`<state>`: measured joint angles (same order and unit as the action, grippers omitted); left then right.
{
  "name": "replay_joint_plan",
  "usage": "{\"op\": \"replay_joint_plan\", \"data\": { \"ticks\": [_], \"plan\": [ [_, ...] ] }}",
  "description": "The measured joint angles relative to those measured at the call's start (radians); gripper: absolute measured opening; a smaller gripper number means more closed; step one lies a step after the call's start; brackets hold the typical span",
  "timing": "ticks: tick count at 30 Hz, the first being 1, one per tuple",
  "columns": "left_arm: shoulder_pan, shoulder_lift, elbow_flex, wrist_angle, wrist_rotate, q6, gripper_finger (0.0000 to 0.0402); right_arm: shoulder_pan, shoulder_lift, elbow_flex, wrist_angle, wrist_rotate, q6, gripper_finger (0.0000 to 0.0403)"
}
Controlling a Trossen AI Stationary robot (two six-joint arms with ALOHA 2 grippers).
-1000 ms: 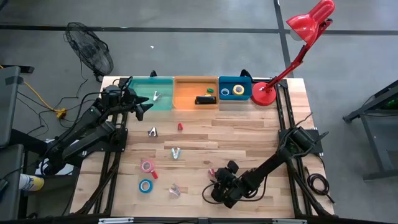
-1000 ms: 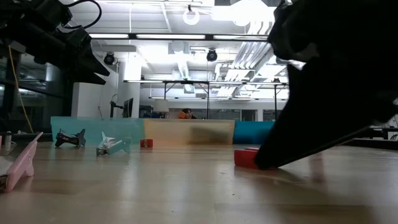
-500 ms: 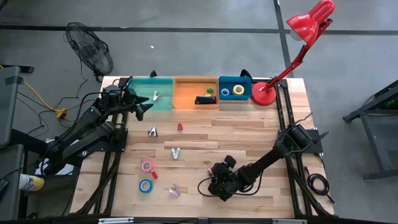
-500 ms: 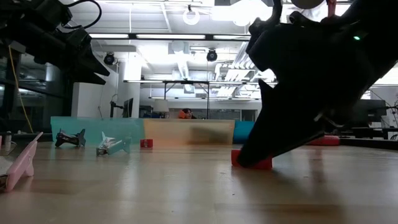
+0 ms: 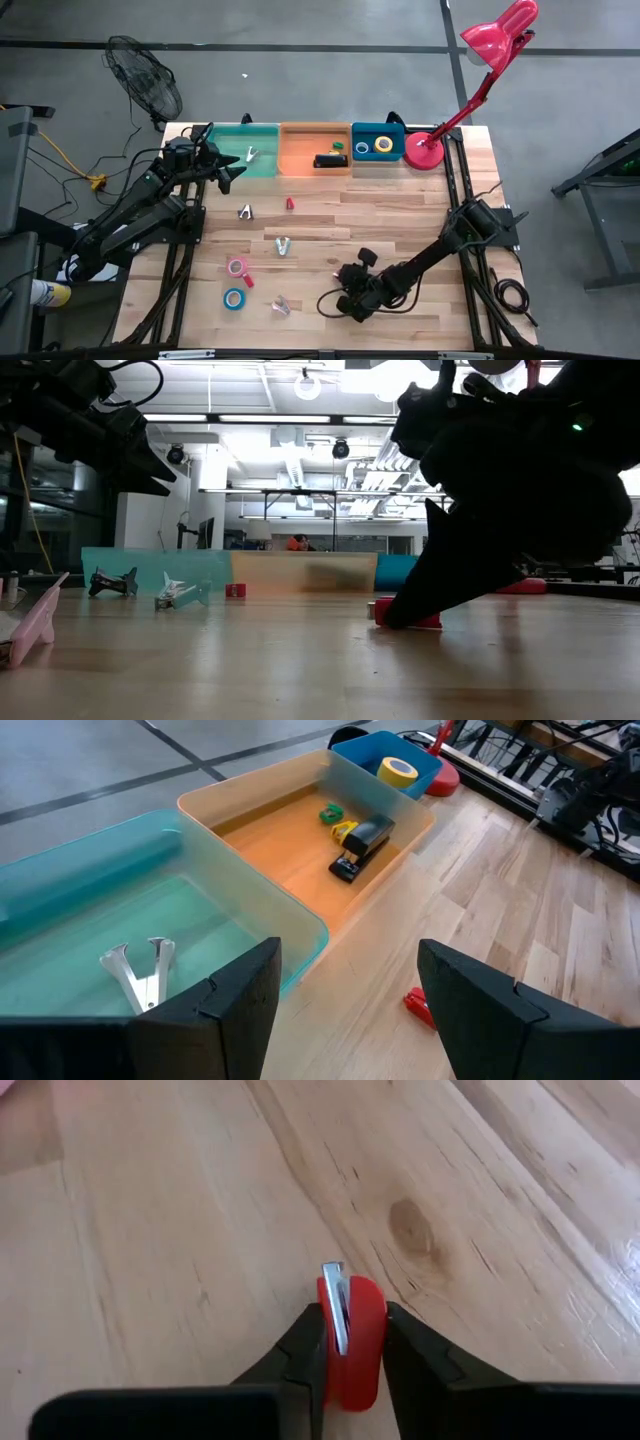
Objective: Pick and place Stapler, Stapler remover, tape
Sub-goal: Put the bottom right red stapler into the orange bin
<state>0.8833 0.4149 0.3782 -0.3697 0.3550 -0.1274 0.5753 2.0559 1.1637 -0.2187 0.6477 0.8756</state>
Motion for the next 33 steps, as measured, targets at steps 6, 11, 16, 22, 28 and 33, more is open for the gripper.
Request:
{"op": "replay_joint_plan", "data": {
  "ticks": [6,11,16,22,28,33],
  "plan": [
    [0.0,0.0,0.0,0.006,0.0,0.001,0.0232,-0.083,-0.04,-0.003,-0.01,-0.04,-0.135,0.0065],
    [0.0,0.0,0.0,0.008,0.0,0.003,0.0232,-0.223,-0.116,-0.002,-0.01,-0.104,-0.307,0.0065],
    [0.0,0.0,0.0,0.008,0.0,0.01,0.0232,-0.399,-0.203,-0.002,-0.009,-0.191,-0.47,0.0065],
    [0.0,0.0,0.0,0.008,-0.006,0.015,0.0232,-0.609,-0.297,-0.002,-0.007,-0.261,-0.631,0.0065],
    [0.0,0.0,0.0,0.008,-0.006,0.015,0.0232,-0.79,-0.33,-0.001,0.027,-0.358,-0.902,0.0065],
    [0.0,0.0,0.0,0.007,-0.006,0.015,0.0232,-0.922,-0.312,-0.001,0.051,-0.427,-1.057,0.0065]
  ]
}}
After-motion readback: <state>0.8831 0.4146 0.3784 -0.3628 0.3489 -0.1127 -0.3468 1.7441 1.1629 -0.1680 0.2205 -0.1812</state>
